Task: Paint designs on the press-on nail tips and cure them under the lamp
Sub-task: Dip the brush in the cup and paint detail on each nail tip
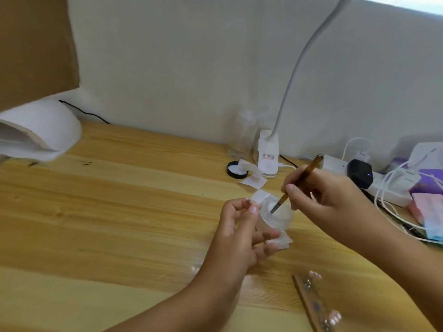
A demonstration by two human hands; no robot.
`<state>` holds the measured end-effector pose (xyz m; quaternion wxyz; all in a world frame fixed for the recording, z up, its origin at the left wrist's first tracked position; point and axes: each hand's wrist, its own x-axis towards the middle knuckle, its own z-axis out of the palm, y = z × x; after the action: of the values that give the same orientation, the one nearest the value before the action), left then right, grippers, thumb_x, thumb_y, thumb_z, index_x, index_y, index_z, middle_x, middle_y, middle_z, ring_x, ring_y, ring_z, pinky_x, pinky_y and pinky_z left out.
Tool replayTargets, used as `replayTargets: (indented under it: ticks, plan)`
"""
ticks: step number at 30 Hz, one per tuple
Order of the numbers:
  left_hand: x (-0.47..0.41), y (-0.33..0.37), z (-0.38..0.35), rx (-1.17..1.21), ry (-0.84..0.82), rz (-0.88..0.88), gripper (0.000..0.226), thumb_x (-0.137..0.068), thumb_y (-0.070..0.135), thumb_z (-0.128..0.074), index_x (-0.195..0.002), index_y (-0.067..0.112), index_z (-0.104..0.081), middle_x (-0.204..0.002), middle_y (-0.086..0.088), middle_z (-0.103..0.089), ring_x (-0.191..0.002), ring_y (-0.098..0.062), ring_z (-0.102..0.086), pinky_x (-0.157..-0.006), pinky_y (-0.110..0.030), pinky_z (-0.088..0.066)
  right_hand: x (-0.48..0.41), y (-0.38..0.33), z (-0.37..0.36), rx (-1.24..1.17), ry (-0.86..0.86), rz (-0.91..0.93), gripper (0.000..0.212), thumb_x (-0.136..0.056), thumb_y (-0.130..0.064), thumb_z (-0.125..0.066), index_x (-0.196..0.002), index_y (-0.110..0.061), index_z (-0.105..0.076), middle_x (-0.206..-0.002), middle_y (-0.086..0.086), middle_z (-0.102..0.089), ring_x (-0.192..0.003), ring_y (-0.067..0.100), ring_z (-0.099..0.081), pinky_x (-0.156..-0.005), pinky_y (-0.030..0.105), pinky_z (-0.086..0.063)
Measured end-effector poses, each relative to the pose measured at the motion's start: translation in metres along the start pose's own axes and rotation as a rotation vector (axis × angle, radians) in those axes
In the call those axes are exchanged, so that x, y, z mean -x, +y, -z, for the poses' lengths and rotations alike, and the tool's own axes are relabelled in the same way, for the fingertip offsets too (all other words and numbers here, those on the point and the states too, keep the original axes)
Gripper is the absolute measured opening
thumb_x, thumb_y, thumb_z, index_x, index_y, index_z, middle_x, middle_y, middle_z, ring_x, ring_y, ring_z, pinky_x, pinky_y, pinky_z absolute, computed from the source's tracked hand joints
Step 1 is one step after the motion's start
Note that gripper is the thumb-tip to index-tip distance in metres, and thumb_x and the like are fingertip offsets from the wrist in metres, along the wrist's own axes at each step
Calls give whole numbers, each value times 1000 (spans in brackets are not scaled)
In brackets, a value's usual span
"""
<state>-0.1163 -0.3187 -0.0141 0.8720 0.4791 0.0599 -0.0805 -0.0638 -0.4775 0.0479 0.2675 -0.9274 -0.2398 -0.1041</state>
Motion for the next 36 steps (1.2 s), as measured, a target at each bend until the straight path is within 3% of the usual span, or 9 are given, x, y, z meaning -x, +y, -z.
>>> replayTargets:
  ticks: [2, 5, 8, 11, 17, 23, 29, 36]
  plan:
    - [-2, 2, 0, 65, -20, 25, 8, -99, 29, -51, -101, 25, -57, -112, 0, -66, -84, -19, -74, -63, -24, -56, -2, 0, -3, 13, -44, -19, 14, -88, -38, -51, -84, -30, -62, -68, -5, -64, -62, 11, -55, -56, 26, -44]
    - [-2, 3, 2, 84, -94, 53, 9, -101, 32, -49, -101, 27, -57, -101, 3, -73, -90, -24, -74, -65, -26, -57, -2, 3, 0, -10, -58, -16, 14, -89, -36, -52, -84, -28, -62, -70, -3, -65, -62, 11, -56, -57, 25, -44]
    - [-2, 2, 6, 46, -183, 78, 11, -102, 36, -45, -108, 30, -51, -88, 7, -77, -94, -26, -73, -74, -29, -56, 10, 9, 12, -141, 76, 18, 12, -90, -38, -54, -89, -32, -64, -80, -11, -68, -71, 8, -64, -64, 20, -49]
    - [-5, 3, 8, 96, -216, 91, 15, -101, 34, -46, -114, 26, -50, -88, 8, -76, -97, -28, -72, -71, -28, -58, 35, 21, 19, -371, 227, 3, 19, -89, -41, -54, -102, -36, -67, -89, 0, -71, -82, 14, -68, -74, 21, -54]
    - [-11, 3, 8, 173, -235, 131, 11, -94, 35, -53, -103, 27, -51, -97, 2, -76, -99, -34, -71, -67, -29, -58, 72, 55, -2, -794, 459, -183, 31, -96, -11, -47, -97, -28, -73, -88, 5, -72, -84, 18, -67, -74, 21, -55]
    - [-17, 8, 8, 192, -284, 131, 11, -89, 32, -57, -97, 26, -52, -136, -9, -57, -104, -41, -68, -68, -31, -59, 65, 62, -13, -922, 389, -245, 26, -89, -18, -50, -94, -23, -75, -89, 11, -72, -87, 19, -68, -73, 22, -55]
    - [-20, 9, 11, 248, -321, 150, 8, -92, 28, -56, -96, 23, -50, -139, -9, -56, -108, -46, -64, -78, -37, -60, 66, 63, -15, -856, 333, -249, 28, -87, -19, -49, -92, -28, -75, -89, 9, -72, -87, 18, -68, -72, 21, -54]
    - [-19, 10, 10, 235, -159, 109, 9, -84, 28, -61, -91, 24, -61, -135, -6, -58, -86, -27, -73, -55, -24, -56, 69, 68, -13, -945, 341, -260, 28, -85, -15, -48, -85, -25, -74, -83, 4, -69, -82, 15, -66, -68, 20, -53]
